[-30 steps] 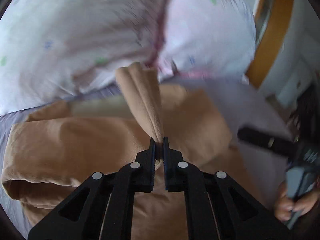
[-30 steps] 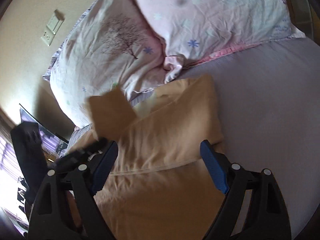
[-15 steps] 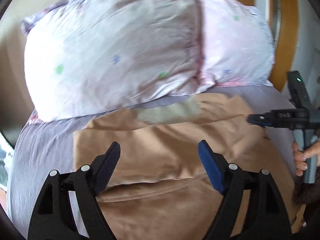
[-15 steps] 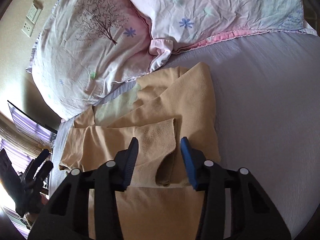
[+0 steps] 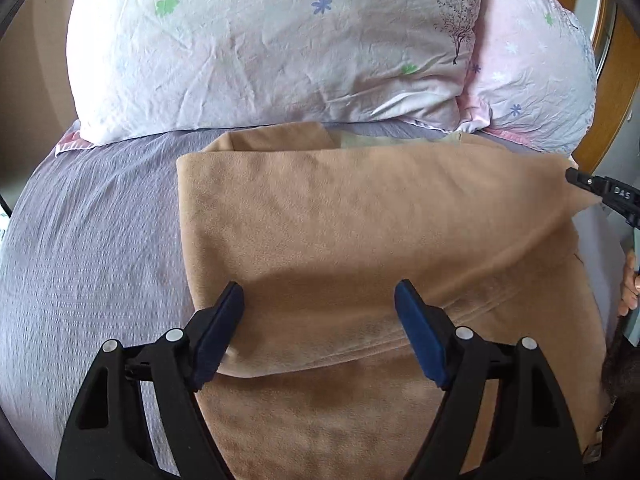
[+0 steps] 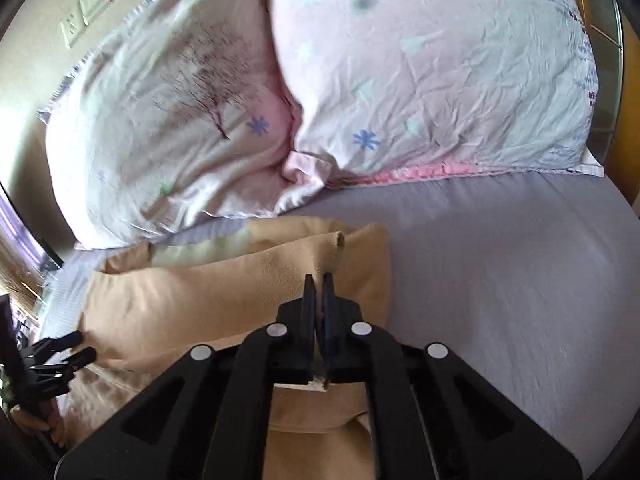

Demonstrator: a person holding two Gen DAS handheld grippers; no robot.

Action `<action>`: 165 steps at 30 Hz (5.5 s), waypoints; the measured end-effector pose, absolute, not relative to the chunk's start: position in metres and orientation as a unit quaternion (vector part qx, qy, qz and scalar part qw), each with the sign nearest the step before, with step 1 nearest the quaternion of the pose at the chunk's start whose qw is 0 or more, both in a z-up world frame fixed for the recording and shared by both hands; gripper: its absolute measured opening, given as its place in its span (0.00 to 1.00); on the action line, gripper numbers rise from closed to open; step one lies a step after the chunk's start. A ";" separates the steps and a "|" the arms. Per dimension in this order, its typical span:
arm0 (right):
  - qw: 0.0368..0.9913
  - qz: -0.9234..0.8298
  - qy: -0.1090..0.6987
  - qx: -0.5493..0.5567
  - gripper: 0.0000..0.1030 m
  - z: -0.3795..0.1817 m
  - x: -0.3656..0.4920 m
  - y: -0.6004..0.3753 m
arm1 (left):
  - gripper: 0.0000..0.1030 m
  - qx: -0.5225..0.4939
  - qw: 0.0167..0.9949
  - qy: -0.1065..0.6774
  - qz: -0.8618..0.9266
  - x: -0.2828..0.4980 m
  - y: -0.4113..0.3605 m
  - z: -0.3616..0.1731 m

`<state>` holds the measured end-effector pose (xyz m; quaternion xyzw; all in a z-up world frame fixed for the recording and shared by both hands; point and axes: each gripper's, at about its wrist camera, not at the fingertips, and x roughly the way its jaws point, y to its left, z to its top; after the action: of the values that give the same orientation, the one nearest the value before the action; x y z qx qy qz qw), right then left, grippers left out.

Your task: Fold small clothes

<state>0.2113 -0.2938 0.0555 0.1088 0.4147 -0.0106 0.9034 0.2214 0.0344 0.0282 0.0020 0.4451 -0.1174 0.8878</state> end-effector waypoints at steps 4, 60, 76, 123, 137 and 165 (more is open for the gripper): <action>0.883 -0.034 0.443 0.152 0.20 0.038 0.210 -0.317 | 0.78 0.015 0.888 0.445 -0.114 0.222 0.028 0.023; 0.822 0.404 0.271 0.295 0.07 0.057 -0.040 -0.329 | 0.05 -0.356 0.800 0.332 -0.350 0.021 0.171 0.027; 0.786 0.153 0.323 0.505 0.07 -0.013 0.249 -0.371 | 0.05 -0.409 0.797 0.403 -0.190 0.282 0.162 -0.005; 0.857 0.184 0.276 0.395 0.93 0.038 0.217 -0.344 | 0.81 -0.310 0.786 0.485 -0.223 0.202 0.140 0.006; 0.845 0.208 0.234 0.434 0.95 0.040 0.204 -0.362 | 0.73 -0.315 0.813 0.465 -0.155 0.220 0.133 0.012; 0.846 0.229 0.236 0.419 0.96 0.048 0.203 -0.354 | 0.13 -0.441 0.747 0.450 -0.212 0.251 0.134 0.008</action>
<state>0.2033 -0.3538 0.0479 0.4195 0.2357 0.2289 0.8462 0.2514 0.1341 0.0083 -0.4409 0.4500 -0.2120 0.7471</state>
